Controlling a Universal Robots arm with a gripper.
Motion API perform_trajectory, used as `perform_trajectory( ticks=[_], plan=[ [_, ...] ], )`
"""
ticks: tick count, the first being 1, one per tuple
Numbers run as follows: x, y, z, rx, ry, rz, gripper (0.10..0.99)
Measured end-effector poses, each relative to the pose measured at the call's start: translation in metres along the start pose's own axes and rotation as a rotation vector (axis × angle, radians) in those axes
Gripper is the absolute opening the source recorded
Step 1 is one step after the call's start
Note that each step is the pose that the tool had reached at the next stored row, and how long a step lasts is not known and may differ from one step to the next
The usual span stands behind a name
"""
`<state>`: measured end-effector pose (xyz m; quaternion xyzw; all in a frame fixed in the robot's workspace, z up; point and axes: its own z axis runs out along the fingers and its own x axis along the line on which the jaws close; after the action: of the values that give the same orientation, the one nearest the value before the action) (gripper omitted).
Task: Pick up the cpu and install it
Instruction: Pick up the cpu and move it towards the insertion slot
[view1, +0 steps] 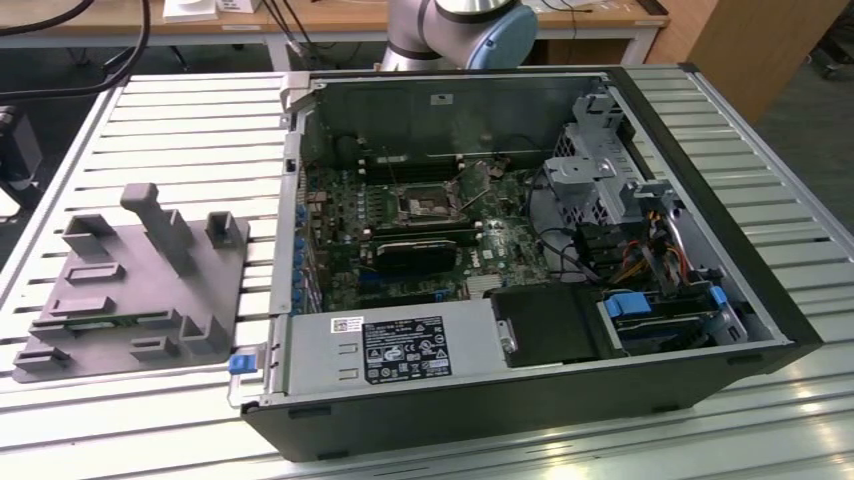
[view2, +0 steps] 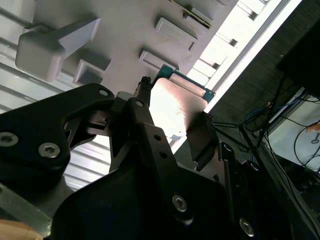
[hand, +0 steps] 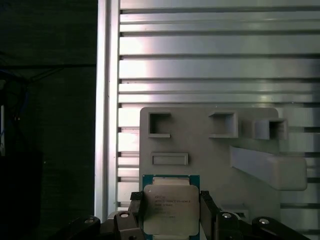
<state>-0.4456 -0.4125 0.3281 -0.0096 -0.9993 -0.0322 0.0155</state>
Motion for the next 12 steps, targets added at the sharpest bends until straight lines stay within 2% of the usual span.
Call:
perform_trajectory(
  ticks=[12],
  plan=[
    [0.0002,0.0005,-0.0075,0.000,0.0001,0.000,0.537]
  ],
)
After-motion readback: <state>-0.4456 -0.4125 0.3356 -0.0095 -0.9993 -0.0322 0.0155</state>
